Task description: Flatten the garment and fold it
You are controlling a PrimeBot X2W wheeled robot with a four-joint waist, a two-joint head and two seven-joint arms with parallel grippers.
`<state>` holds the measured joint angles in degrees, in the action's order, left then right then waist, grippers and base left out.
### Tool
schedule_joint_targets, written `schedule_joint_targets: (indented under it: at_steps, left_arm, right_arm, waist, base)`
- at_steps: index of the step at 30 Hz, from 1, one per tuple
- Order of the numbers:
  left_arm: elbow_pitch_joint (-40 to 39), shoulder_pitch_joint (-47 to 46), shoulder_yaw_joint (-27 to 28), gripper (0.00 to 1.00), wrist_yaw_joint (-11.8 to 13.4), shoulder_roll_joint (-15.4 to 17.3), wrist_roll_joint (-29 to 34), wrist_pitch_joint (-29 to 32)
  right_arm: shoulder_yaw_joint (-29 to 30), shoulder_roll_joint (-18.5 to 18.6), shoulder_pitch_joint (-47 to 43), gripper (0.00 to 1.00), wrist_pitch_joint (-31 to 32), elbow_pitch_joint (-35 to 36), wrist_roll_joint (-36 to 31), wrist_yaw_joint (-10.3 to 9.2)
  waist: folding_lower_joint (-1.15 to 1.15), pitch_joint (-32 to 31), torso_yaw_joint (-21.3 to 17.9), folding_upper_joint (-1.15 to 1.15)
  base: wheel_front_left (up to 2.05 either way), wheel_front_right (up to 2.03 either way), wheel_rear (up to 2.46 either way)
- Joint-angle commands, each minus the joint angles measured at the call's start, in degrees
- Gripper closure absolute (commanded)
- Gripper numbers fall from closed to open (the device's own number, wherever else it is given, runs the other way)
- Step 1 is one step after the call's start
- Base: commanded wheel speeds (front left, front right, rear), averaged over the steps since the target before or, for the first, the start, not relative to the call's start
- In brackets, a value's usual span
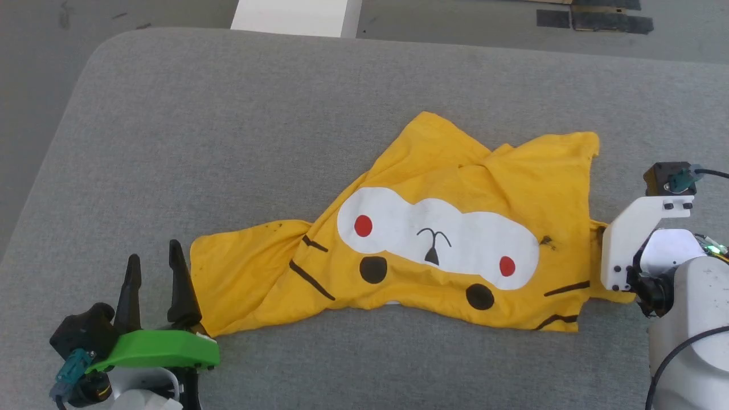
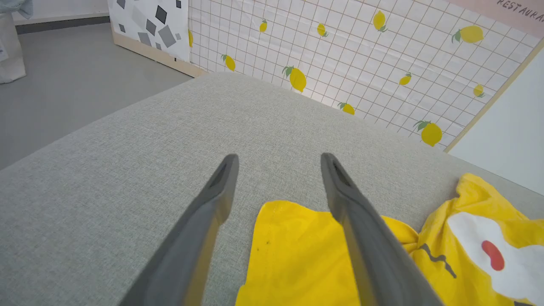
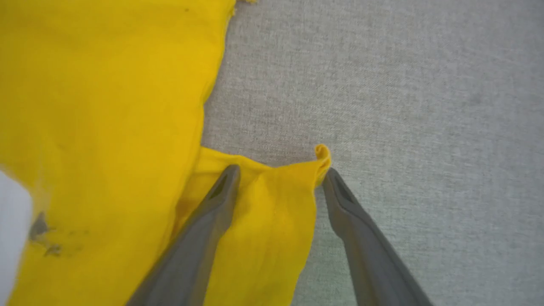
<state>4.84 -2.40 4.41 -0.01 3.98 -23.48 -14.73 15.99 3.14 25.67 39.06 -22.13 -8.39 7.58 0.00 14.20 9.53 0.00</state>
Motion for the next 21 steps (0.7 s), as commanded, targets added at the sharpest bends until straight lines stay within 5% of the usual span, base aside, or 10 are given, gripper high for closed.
schedule_joint_targets:
  at_steps: [1, 3, 4, 5, 6, 12, 21]
  left_arm:
    - [0.2, -0.9, 0.1, 0.00, -0.4, -0.3, 0.3, -0.3]
    - [0.6, -1.1, 0.2, 0.00, -0.8, -0.4, 0.3, -0.3]
    - [0.8, -1.2, 0.3, 0.00, -0.9, -0.5, 0.2, -0.3]
    - [0.9, -1.3, 0.3, 0.00, -1.0, -0.6, 0.3, -0.3]
    - [1.1, -1.4, 0.4, 0.00, -1.1, -0.6, 0.4, -0.3]
    - [2.1, -1.4, 0.5, 0.00, -1.2, -0.9, 0.6, -0.3]
    - [2.7, 0.2, 0.1, 0.00, -0.7, -1.0, 0.3, -0.3]
  right_arm:
    - [0.1, 0.3, 0.4, 0.00, 0.7, -0.7, -0.7, -0.09]
    - [0.3, 0.3, 0.1, 0.00, 1.5, -1.6, -0.5, -0.09]
    - [0.6, 0.3, 0.1, 0.22, 1.7, -1.9, 0.0, -0.09]
    - [0.5, 0.3, 0.2, 0.83, 1.5, -1.9, 0.5, -0.09]
    - [0.1, 0.3, 0.2, 1.00, 0.9, -1.9, 1.2, -0.09]
    - [2.8, 0.3, -1.3, 1.00, -3.0, 2.7, 6.6, -0.09]
    - [9.8, -0.2, -19.3, 1.00, -0.2, 14.8, 14.8, -0.09]
  waist:
    - [0.00, 0.6, 0.7, 0.00]
    - [0.00, 0.6, 0.8, 0.00]
    - [0.00, 0.6, 0.8, 0.00]
    - [0.00, 0.6, 0.8, 0.00]
    - [0.00, 0.5, 0.6, 0.00]
    - [0.00, -1.5, -0.4, 0.00]
    - [0.00, -4.4, -3.5, 0.00]
  base:
    - [0.00, 0.00, 0.00]
    - [0.00, 0.00, 0.00]
    - [0.00, 0.00, 0.00]
    - [0.00, 0.00, 0.00]
    - [0.00, 0.00, 0.00]
    - [0.00, 0.00, 0.00]
    - [0.00, 0.00, 0.00]
